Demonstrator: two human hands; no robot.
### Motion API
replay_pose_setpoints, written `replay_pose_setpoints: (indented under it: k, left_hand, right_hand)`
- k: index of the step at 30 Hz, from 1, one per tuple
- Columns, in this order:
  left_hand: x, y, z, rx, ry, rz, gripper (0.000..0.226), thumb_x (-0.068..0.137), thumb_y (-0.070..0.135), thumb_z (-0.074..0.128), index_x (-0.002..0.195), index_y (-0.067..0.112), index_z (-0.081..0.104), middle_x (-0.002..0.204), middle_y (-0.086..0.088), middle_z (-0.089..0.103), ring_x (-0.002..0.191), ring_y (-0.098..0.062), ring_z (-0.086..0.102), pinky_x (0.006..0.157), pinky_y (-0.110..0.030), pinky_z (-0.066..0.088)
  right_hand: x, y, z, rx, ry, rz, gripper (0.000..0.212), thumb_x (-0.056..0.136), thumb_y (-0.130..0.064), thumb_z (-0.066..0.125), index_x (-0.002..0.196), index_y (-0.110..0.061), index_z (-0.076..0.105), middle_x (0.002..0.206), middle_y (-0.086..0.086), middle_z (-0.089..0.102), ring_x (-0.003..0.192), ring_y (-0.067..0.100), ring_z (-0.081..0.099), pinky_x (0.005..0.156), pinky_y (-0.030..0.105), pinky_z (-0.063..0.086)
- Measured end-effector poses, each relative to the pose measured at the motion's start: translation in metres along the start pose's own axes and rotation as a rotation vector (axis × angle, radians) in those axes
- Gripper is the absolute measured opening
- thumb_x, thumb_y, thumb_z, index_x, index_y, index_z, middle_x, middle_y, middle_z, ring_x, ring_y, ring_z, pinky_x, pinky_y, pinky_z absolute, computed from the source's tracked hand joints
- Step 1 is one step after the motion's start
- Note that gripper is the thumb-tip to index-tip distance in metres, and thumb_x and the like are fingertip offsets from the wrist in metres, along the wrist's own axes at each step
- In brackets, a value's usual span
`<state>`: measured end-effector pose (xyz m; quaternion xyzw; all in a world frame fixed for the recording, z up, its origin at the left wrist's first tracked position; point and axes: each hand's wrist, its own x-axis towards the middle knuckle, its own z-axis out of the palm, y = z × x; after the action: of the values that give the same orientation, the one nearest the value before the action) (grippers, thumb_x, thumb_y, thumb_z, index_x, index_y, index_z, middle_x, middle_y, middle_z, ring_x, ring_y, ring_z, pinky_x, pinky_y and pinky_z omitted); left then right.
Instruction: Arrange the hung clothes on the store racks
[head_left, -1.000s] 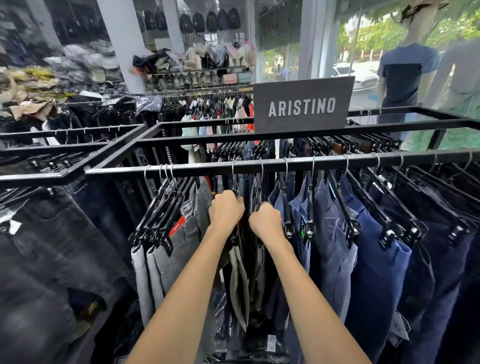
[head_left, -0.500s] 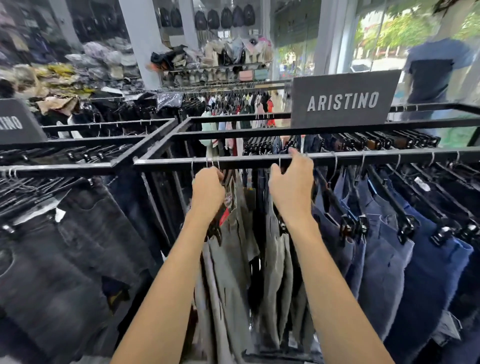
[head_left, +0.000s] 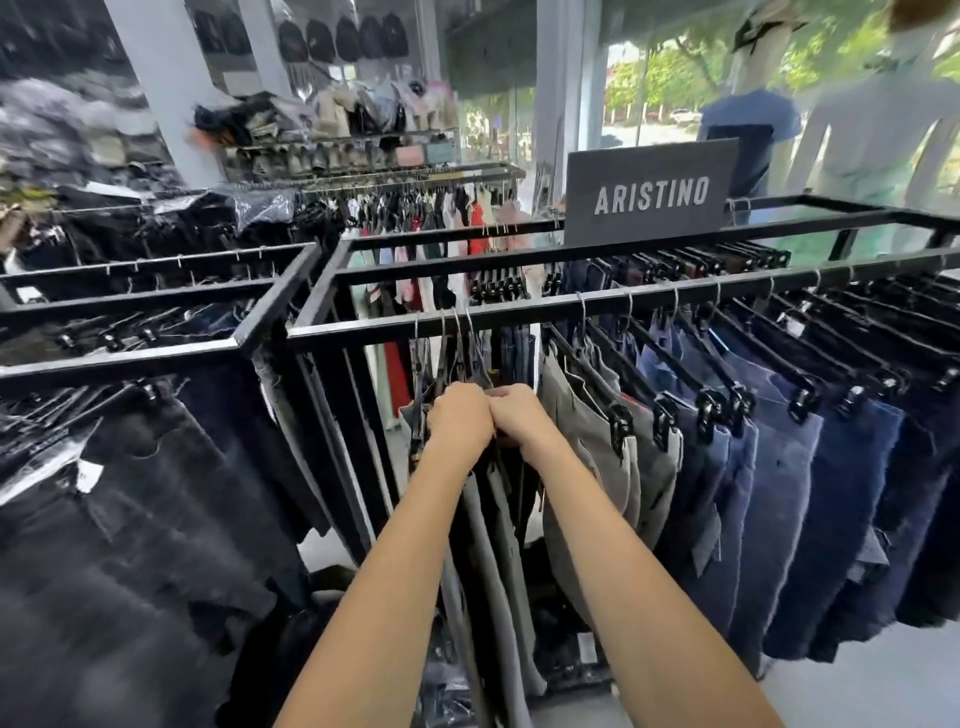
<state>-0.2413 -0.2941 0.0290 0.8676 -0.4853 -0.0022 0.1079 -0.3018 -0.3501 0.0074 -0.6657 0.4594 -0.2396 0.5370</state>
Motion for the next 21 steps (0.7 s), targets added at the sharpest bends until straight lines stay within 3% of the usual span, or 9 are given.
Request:
replay_pose_setpoints:
  k: [1,3,4,6,9,15,19,21]
  left_hand:
    - [-0.002,-0.002,0.000,-0.008,0.005,0.004,0.028,0.096,0.004,0.044,0.120,0.000,0.058,0.123,-0.018,0.059,0.114,-0.035,0.059,0.088,-0.038,0.049]
    - [-0.006,-0.007,-0.002,-0.026,0.036,-0.001,0.026,0.096,0.004,0.044,0.117,0.003,0.059,0.121,-0.017,0.060,0.114,-0.034,0.059,0.087,-0.038,0.049]
    - [-0.008,-0.012,-0.002,-0.027,0.059,-0.003,0.025,0.096,0.003,0.043,0.114,0.003,0.059,0.119,-0.016,0.061,0.113,-0.033,0.059,0.085,-0.038,0.049]
    - [-0.009,-0.024,-0.005,-0.018,0.096,-0.006,0.024,0.094,0.001,0.042,0.109,0.003,0.060,0.115,-0.016,0.064,0.109,-0.033,0.062,0.081,-0.038,0.050]
    - [-0.010,-0.047,-0.012,0.008,0.140,-0.034,0.024,0.095,0.001,0.041,0.110,0.003,0.060,0.115,-0.016,0.064,0.109,-0.033,0.062,0.083,-0.038,0.051]
    - [-0.017,-0.087,-0.017,-0.057,0.185,-0.119,0.024,0.091,-0.003,0.040,0.106,0.001,0.059,0.112,-0.020,0.063,0.107,-0.037,0.061,0.083,-0.040,0.049]
    - [-0.022,-0.080,-0.019,-0.109,0.209,-0.129,0.020,0.093,0.000,0.041,0.104,0.000,0.058,0.111,-0.021,0.063,0.107,-0.039,0.060,0.081,-0.041,0.047]
    - [-0.024,-0.066,-0.018,-0.127,0.211,-0.112,0.018,0.094,0.002,0.041,0.103,-0.001,0.057,0.110,-0.021,0.062,0.105,-0.039,0.060,0.079,-0.041,0.047]
  right_hand:
    - [-0.001,-0.003,0.002,0.005,-0.012,0.017,0.044,0.075,-0.030,0.059,0.113,-0.012,0.072,0.093,0.010,0.069,0.074,0.021,0.057,0.057,0.028,0.043]
    - [-0.001,-0.008,0.009,-0.031,-0.013,0.024,0.013,0.084,-0.018,0.055,0.085,-0.011,0.067,0.075,0.006,0.058,0.064,0.019,0.049,0.054,0.027,0.035]
    - [-0.001,-0.012,0.014,-0.049,-0.008,0.011,0.017,0.086,-0.011,0.051,0.069,-0.014,0.056,0.066,0.003,0.049,0.060,0.019,0.044,0.055,0.028,0.031]
    - [0.005,-0.015,0.029,-0.096,0.002,-0.030,0.027,0.083,-0.005,0.047,0.060,-0.017,0.038,0.061,0.002,0.037,0.059,0.019,0.036,0.058,0.032,0.027]
    - [0.011,-0.018,0.055,-0.066,-0.038,-0.077,0.024,0.078,-0.010,0.049,0.061,-0.018,0.036,0.059,0.003,0.037,0.064,0.020,0.039,0.061,0.037,0.028]
    - [-0.004,-0.038,0.090,-0.087,-0.073,-0.110,0.038,0.089,-0.012,0.057,0.055,-0.013,0.042,0.055,0.002,0.046,0.057,0.020,0.044,0.056,0.030,0.032]
    - [-0.011,-0.038,0.081,-0.134,-0.017,-0.073,0.017,0.094,-0.020,0.053,0.083,-0.007,0.057,0.090,0.014,0.063,0.090,0.030,0.059,0.073,0.034,0.043]
    - [-0.012,-0.036,0.064,-0.143,0.035,-0.076,0.016,0.096,-0.018,0.050,0.085,-0.007,0.055,0.101,0.016,0.062,0.100,0.031,0.059,0.077,0.033,0.043]
